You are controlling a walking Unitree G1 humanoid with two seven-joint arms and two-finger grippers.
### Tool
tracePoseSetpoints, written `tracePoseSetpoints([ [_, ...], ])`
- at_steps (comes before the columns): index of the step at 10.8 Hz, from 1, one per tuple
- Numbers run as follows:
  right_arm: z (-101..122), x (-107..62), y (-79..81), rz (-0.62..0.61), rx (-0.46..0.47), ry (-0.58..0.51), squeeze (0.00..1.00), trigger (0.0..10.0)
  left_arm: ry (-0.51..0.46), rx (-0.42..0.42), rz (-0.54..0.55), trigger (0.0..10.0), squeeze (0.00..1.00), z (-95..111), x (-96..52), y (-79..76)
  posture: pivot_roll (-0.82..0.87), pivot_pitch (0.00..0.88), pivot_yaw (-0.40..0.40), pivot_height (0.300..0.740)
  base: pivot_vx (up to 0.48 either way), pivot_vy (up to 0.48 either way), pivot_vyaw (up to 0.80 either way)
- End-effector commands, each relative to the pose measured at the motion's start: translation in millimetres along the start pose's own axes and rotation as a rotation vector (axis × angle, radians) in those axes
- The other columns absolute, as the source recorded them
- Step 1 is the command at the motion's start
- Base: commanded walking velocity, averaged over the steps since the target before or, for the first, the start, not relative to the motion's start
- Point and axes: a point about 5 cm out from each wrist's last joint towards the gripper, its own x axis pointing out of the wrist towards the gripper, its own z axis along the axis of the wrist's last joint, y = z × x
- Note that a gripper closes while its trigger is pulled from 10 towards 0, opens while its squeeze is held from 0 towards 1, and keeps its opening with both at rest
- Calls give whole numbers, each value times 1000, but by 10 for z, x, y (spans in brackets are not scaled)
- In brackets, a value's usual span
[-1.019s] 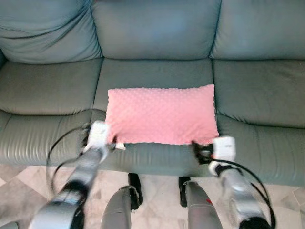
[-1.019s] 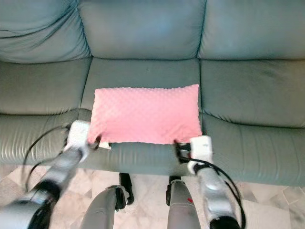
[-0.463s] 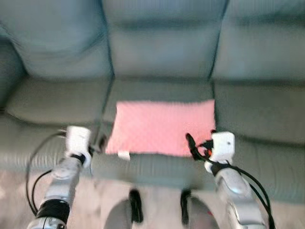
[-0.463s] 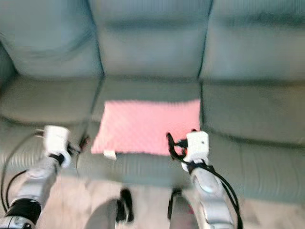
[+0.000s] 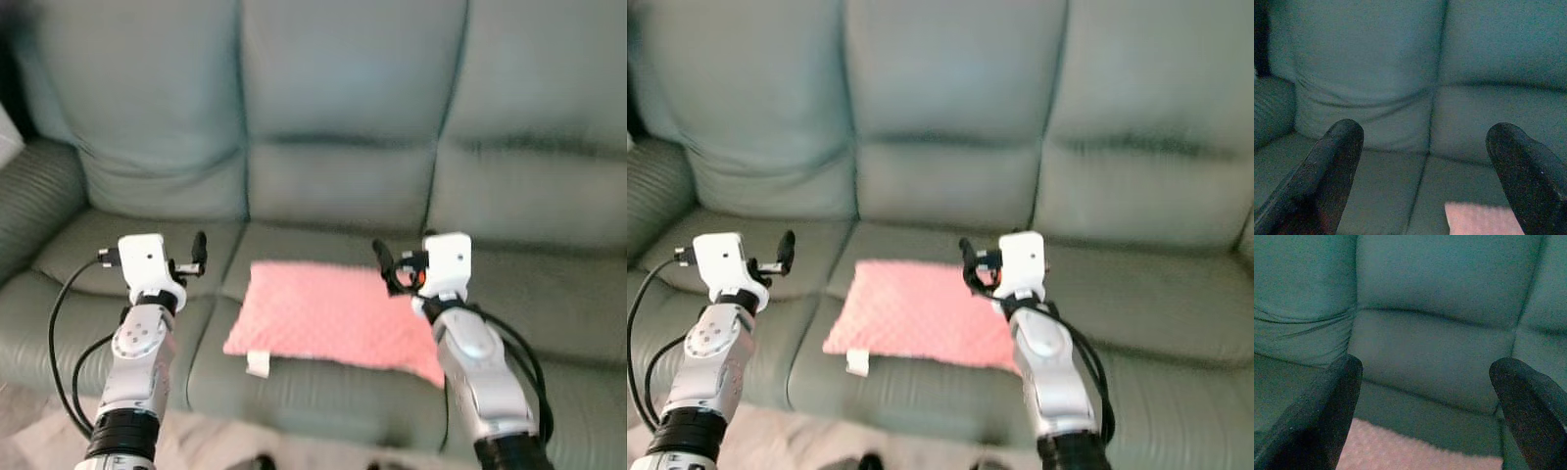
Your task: Move the pillow to the sofa
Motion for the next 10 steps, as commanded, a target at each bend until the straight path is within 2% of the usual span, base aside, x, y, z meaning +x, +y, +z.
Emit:
tracePoseSetpoints([
  [1, -1, 32, -17, -15, -21, 10, 0, 10000, -22, 17, 27, 10000, 0, 47, -5, 31, -160, 0, 41, 740, 0, 0, 0],
  [2, 56, 59, -40, -17, -3, -2, 0, 10000, -33, 28, 58, 10000, 0, 108, 15, 32, -155, 0, 41, 740, 0, 0, 0],
  [3, 73, 68, -31, -1, 7, -12, 0, 10000, -37, -16, 61, 10000, 0, 143, 24, 33, -163, 0, 37, 740, 0, 0, 0],
  [5, 72, 66, -9, -13, 22, -11, 0, 10000, -38, -9, 53, 10000, 0, 120, 22, -32, -168, 0, 28, 740, 0, 0, 0],
  [9, 159, 146, 21, 3, 17, -32, 0, 10000, -6, -97, 56, 10000, 0, 88, 32, -125, -180, 0, 16, 740, 0, 0, 0],
  [10, 152, 142, 15, 2, 16, -28, 0, 10000, 7, -88, 53, 10000, 0, 95, 33, -140, -184, 0, 17, 740, 0, 0, 0],
])
